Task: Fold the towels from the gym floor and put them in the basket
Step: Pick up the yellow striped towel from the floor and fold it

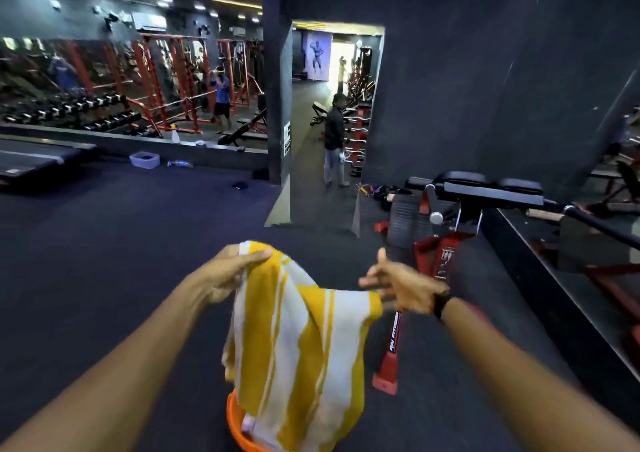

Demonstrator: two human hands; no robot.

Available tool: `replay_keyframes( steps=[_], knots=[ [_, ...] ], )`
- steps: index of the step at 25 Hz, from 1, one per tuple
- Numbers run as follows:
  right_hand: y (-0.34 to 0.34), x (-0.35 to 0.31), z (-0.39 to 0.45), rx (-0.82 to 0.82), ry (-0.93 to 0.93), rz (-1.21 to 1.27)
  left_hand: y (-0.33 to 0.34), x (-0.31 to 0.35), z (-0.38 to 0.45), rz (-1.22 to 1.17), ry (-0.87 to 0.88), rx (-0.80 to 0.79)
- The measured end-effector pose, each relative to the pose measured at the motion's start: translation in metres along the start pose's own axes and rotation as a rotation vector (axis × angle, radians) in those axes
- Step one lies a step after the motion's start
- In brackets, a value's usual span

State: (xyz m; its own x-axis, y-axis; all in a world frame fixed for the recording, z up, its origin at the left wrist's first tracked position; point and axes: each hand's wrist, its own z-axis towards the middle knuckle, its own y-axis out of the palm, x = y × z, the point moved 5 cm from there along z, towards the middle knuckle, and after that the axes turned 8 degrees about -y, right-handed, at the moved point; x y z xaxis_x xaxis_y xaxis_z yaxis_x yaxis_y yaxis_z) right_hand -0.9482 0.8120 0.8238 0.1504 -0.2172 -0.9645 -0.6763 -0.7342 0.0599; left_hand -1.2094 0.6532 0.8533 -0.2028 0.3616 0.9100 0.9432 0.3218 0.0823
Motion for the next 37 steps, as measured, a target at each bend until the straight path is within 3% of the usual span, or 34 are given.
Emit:
replay_keyframes(
  steps=[1,3,8,11,15,17,19,22,26,29,33,35,37],
  knots=[
    [0.010,0.036,0.003,-0.034,0.100,-0.101,0.016,0.013,-0.006,-0.051,0.044,-0.045],
    [0.049,0.083,0.001,-0.196,0.194,-0.055,0.043,0.046,-0.018,-0.085,0.145,-0.097],
    [0.082,0.043,0.019,-0.311,-0.025,0.241,0.033,0.115,-0.039,-0.100,0.282,-0.019],
    [0.081,0.028,0.036,-0.208,-0.074,0.202,0.003,0.125,-0.042,-0.042,0.284,0.082],
    [0.066,-0.020,0.041,-0.152,-0.173,0.050,-0.041,0.121,-0.051,0.086,0.126,0.229],
    [0.051,-0.062,0.041,-0.184,-0.267,0.123,-0.063,0.130,-0.057,-0.053,0.192,0.229],
    [0.046,-0.088,0.038,-0.266,-0.275,0.073,-0.072,0.125,-0.059,-0.024,0.211,0.177],
    [0.044,-0.087,0.038,-0.250,-0.225,-0.057,-0.072,0.083,-0.047,0.151,0.068,0.204],
    [0.032,-0.081,0.046,-0.102,-0.226,0.001,-0.061,0.050,-0.025,0.051,0.016,0.265],
    [0.025,-0.079,0.048,0.007,-0.163,-0.126,-0.056,0.046,-0.015,0.009,0.004,0.327],
    [0.010,-0.087,0.041,-0.037,-0.259,0.148,-0.055,0.066,-0.014,-0.058,0.158,0.126],
    [0.011,-0.080,0.038,-0.062,-0.197,0.156,-0.049,0.062,-0.013,0.130,0.126,0.120],
    [0.006,-0.067,0.046,0.021,-0.145,0.150,-0.055,0.056,-0.003,0.116,0.124,0.205]
  ],
)
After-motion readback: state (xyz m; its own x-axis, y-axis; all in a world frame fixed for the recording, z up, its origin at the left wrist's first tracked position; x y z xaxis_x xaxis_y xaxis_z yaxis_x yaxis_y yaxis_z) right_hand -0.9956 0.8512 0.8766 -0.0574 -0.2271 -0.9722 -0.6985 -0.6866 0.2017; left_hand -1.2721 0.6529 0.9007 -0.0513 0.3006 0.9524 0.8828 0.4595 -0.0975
